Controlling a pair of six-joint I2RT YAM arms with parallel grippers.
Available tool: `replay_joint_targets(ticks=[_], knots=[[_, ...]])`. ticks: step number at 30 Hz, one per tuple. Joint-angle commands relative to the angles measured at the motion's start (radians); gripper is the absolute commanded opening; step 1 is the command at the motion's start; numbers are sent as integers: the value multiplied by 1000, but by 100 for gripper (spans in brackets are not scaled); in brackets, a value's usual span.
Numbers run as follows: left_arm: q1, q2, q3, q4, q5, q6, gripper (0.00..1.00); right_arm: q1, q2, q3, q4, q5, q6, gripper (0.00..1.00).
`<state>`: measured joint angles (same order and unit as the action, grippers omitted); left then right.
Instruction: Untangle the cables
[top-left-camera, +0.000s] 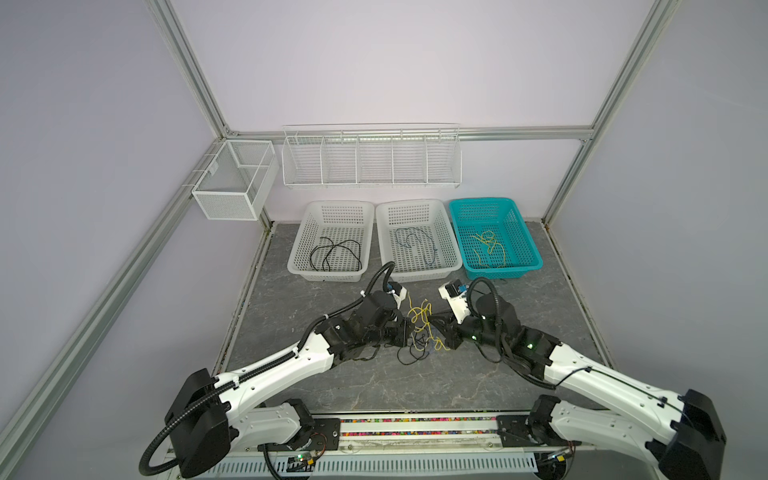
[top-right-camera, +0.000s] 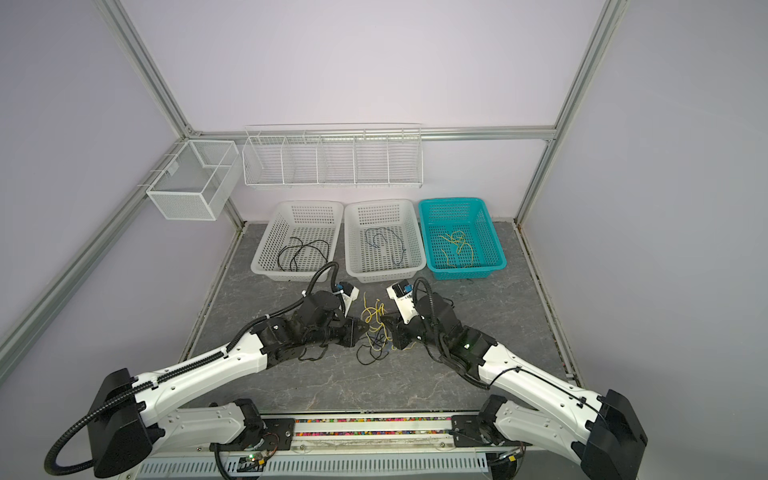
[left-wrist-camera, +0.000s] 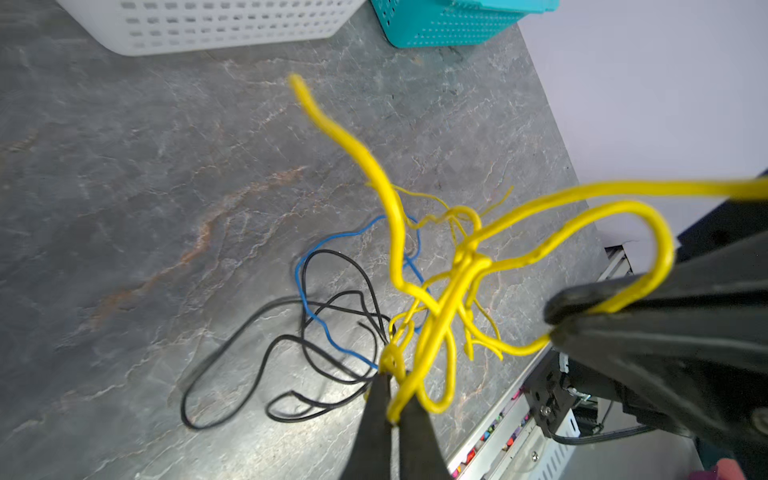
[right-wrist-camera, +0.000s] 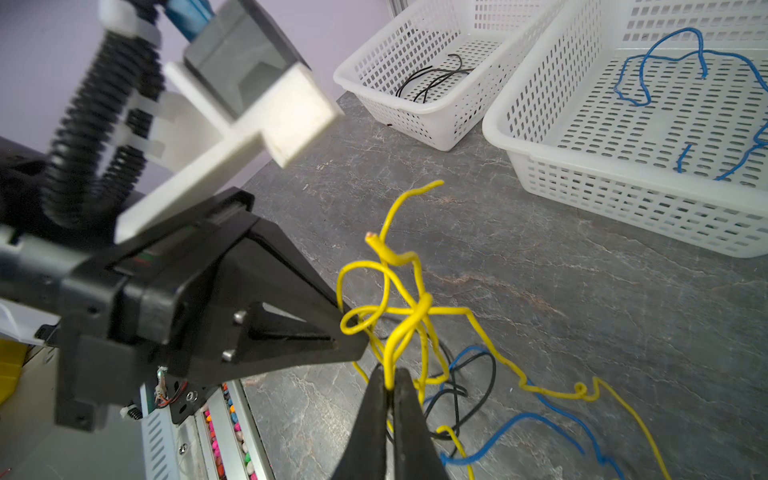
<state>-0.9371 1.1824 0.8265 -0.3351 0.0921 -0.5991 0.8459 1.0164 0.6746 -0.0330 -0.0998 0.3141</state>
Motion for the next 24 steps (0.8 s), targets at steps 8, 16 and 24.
replay_joint_targets(ticks=[8, 16, 24], knots=[[127, -145, 15, -221, -186, 10, 0, -2, 54, 42, -25, -136, -24, 7], [202, -227, 51, -367, -322, 11, 0, 1, 135, 99, -98, -184, -58, 7], [345, -309, 63, -489, -336, 35, 0, -7, 84, 93, -143, -72, -76, 7]])
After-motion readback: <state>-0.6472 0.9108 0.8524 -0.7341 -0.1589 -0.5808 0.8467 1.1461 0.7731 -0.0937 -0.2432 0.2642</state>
